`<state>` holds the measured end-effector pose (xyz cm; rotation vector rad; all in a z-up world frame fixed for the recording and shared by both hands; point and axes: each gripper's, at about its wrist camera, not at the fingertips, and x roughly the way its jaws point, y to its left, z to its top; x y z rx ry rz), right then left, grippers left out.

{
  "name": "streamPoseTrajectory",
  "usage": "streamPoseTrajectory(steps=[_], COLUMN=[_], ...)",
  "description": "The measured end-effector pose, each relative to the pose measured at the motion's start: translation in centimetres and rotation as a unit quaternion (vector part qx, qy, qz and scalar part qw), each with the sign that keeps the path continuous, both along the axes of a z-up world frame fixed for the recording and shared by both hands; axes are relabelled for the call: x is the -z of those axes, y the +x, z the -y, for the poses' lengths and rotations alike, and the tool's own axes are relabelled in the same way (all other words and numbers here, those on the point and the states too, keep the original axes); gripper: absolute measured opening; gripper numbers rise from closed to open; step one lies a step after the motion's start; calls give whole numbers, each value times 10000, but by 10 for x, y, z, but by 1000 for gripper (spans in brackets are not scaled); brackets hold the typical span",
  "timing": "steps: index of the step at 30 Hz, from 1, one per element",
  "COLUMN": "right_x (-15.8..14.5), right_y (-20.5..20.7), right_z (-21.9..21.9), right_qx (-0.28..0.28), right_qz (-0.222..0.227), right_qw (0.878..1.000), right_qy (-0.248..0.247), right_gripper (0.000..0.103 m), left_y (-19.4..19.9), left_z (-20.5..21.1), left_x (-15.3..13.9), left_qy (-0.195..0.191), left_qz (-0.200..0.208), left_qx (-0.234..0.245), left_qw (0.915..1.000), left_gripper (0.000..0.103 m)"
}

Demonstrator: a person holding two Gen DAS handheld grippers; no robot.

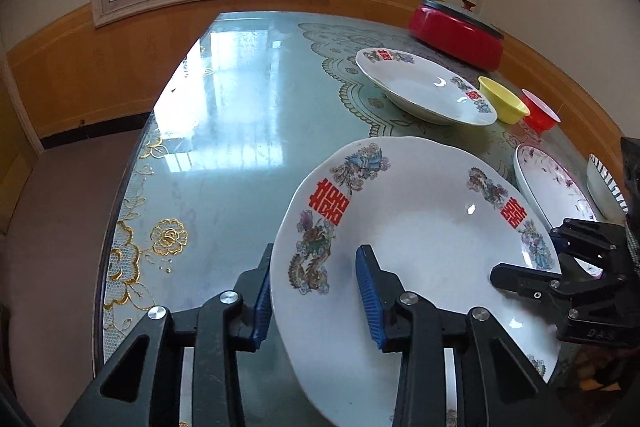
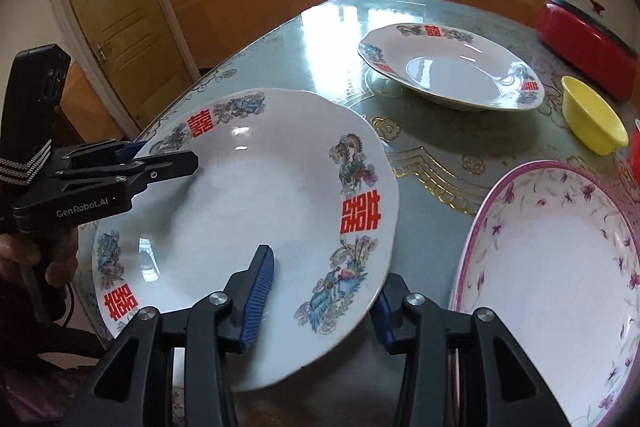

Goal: Organize plates and bowls

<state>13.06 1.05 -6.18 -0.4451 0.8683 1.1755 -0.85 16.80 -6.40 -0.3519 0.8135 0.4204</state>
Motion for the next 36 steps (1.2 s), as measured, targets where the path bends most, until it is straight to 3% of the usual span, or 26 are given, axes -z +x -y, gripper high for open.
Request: streamPoseTrajectory(steps=[3, 7, 13, 19, 24, 30, 36], right_x=[-1, 0, 2, 1, 0, -2, 0], right_y=[6, 9, 8, 11, 13, 20, 17], right_z=[3, -5, -14, -7, -6, -8, -16], right_qx=[4, -71, -150, -74, -21, 23, 150], right_qz=[-79, -22, 220, 235, 289, 15, 251], right_qw=[10000, 9999, 9996, 9994, 9994, 9997, 9994], right_qy=[51, 82, 136, 252, 210, 224, 185], right_gripper=[40, 40, 52, 41, 41, 41, 44], left_y=[-5, -8, -8, -14, -16, -17, -22], left_z=[-1, 2, 3, 9, 15, 18, 17], left_x=[1, 1, 3, 1, 1, -6, -3], left_qy=[-122, -124, -242, -206, -154, -55, -221], left_qz=[54, 137, 258, 332, 306, 395, 481], left_qx=[-98, -179, -274, -436, -383, -317, -387], left_qw=[9999, 9997, 9990, 9983, 9987, 9987, 9978], left_gripper=[36, 36, 36, 36, 36, 36, 35])
